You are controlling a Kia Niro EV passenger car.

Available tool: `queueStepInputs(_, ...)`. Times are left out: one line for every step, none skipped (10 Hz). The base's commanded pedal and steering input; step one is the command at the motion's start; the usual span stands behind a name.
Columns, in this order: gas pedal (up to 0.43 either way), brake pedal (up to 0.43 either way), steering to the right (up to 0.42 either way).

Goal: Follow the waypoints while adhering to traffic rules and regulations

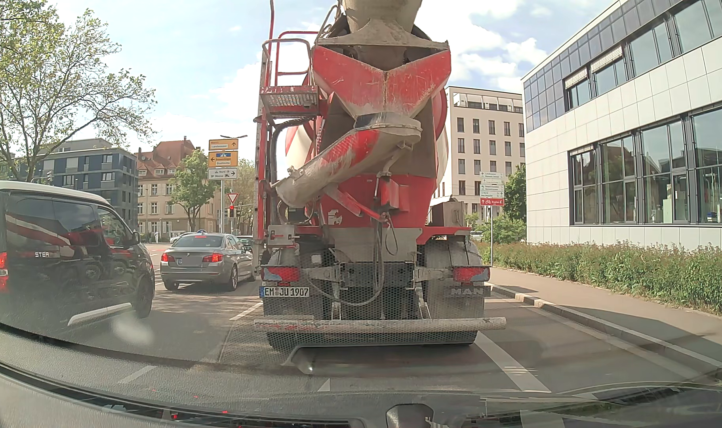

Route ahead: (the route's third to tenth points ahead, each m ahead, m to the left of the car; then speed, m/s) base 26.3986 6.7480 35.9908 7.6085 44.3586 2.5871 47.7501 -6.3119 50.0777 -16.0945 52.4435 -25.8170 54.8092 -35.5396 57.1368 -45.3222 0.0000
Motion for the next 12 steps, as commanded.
queueStepInputs(0.0, 0.238, -0.014)
queueStepInputs(0.0, 0.238, -0.014)
queueStepInputs(0.0, 0.238, -0.014)
queueStepInputs(0.0, 0.238, -0.014)
queueStepInputs(0.0, 0.238, -0.014)
queueStepInputs(0.0, 0.238, -0.014)
queueStepInputs(0.0, 0.232, -0.014)
queueStepInputs(0.0, 0.238, -0.014)
queueStepInputs(0.0, 0.238, -0.013)
queueStepInputs(0.0, 0.238, -0.012)
queueStepInputs(0.0, 0.238, -0.012)
queueStepInputs(0.0, 0.238, -0.012)
